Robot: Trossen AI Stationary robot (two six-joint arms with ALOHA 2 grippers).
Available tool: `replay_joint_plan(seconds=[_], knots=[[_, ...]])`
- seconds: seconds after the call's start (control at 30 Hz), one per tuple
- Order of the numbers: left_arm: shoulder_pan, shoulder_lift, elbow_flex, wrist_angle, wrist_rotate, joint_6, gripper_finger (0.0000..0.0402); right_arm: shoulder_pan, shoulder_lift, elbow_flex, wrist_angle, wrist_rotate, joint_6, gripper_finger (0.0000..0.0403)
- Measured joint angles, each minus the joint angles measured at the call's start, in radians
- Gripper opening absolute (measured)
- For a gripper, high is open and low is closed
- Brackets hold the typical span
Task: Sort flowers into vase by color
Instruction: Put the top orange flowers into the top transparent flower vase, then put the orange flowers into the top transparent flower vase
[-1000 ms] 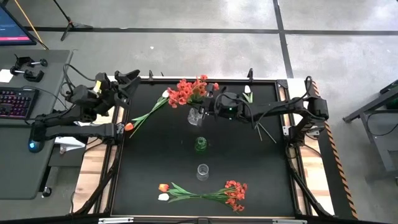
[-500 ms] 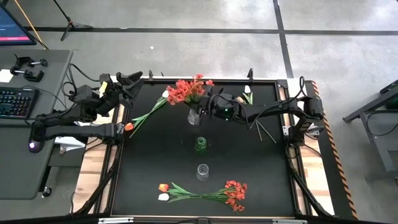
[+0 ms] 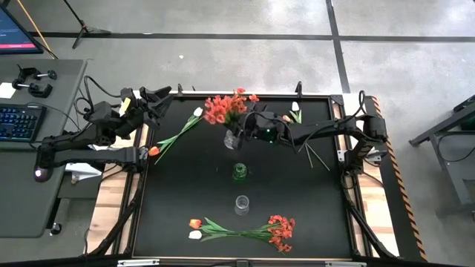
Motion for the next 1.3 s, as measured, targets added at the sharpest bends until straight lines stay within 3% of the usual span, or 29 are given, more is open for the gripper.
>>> replay_joint_plan(seconds=[0.2,0.37,0.8,1.03,1.3], knots=[[0.0,0.0,0.0,0.0,0.0,0.01,0.0215,0.013,-0.057,-0.001,-0.089,0.0,0.002,0.0201],[0.0,0.0,0.0,0.0,0.0,0.026,0.0215,0.011,-0.128,-0.001,-0.241,-0.026,0.126,0.023],[0.0,0.0,0.0,0.0,0.0,0.053,0.0215,0.042,-0.323,-0.001,-0.699,-0.435,0.249,0.0234],[0.0,0.0,0.0,-0.01,0.016,0.054,0.0215,0.119,-0.426,-0.001,-0.89,-0.511,0.415,0.0234],[0.0,0.0,0.0,-0.056,0.032,0.053,0.0215,0.295,-0.43,-0.001,-0.917,-0.558,0.74,0.0234]])
